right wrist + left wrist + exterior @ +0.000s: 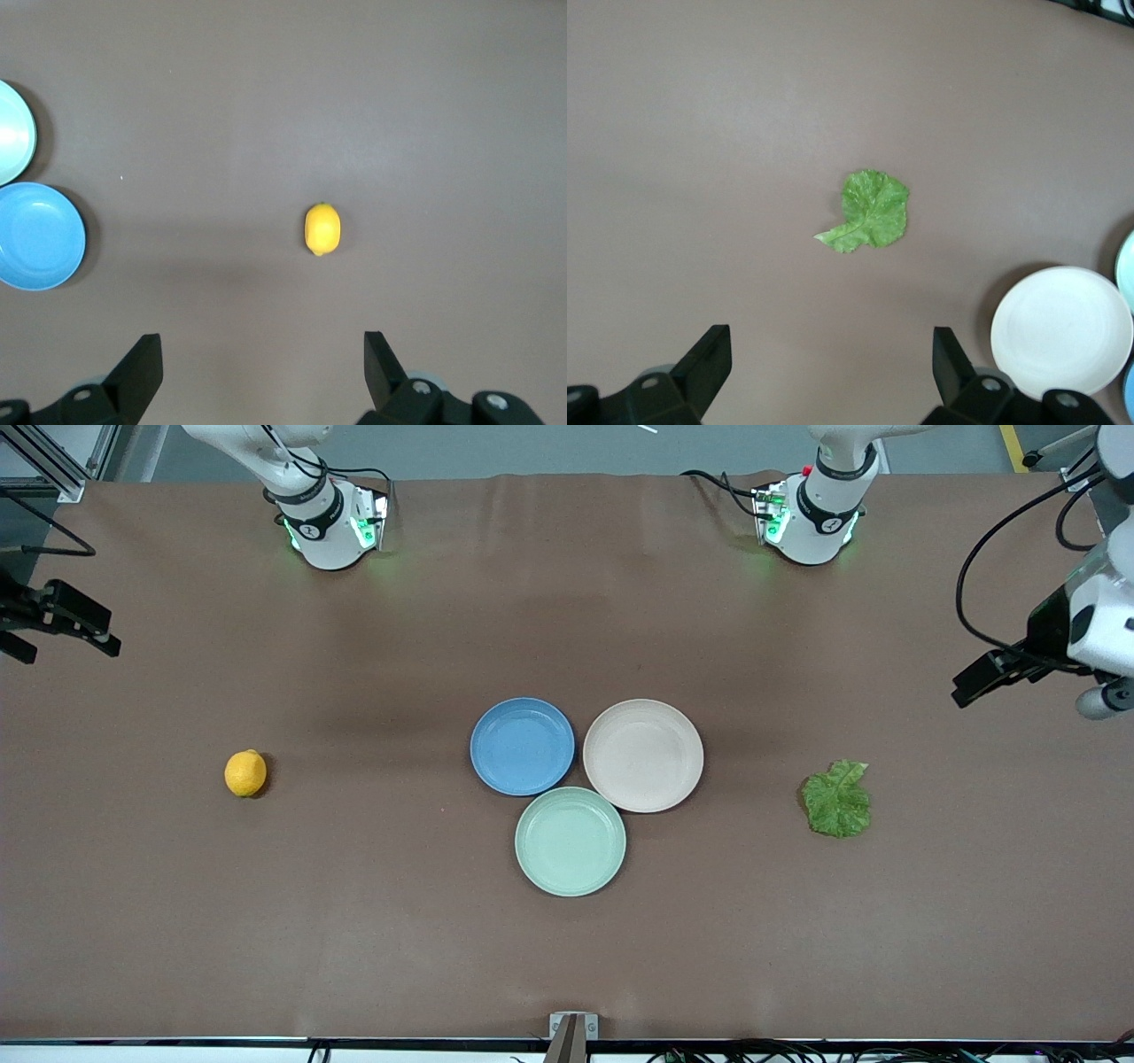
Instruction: Pick lemon and lettuce from plates
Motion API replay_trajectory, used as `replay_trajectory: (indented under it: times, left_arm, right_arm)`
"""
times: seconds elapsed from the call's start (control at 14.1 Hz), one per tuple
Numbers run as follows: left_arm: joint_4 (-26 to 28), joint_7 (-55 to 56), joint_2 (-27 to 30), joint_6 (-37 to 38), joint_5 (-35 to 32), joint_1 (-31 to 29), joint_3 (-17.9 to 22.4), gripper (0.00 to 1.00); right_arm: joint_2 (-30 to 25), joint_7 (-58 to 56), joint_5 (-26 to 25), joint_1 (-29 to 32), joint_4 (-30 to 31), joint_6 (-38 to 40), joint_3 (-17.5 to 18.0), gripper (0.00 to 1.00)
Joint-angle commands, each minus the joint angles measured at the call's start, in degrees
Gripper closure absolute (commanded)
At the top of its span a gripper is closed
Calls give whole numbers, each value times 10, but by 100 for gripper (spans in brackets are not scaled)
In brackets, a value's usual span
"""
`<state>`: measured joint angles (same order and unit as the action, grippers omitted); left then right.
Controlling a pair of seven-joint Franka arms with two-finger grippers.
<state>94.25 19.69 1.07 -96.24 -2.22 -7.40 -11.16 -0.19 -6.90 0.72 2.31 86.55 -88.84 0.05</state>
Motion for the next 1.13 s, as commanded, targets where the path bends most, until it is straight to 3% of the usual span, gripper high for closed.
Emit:
replay_trajectory:
  times: [0.0, 0.5, 0.71, 1.06]
  left_arm:
    - [49, -92, 59, 13, 15, 4, 13, 0]
    - [52, -110, 70, 24, 16, 6, -9, 1]
    - [51, -112, 73, 28, 52, 5, -8, 1]
    - [39, -109, 68, 45, 43, 3, -7, 0]
  right_arm:
    - [27, 3, 1, -5, -26, -21, -1, 0]
    - [28, 1, -1, -3, -26, -19, -3, 0]
    - [27, 1, -4, -3, -26, -16, -3, 0]
    - [27, 1, -7, -3, -24, -13, -3, 0]
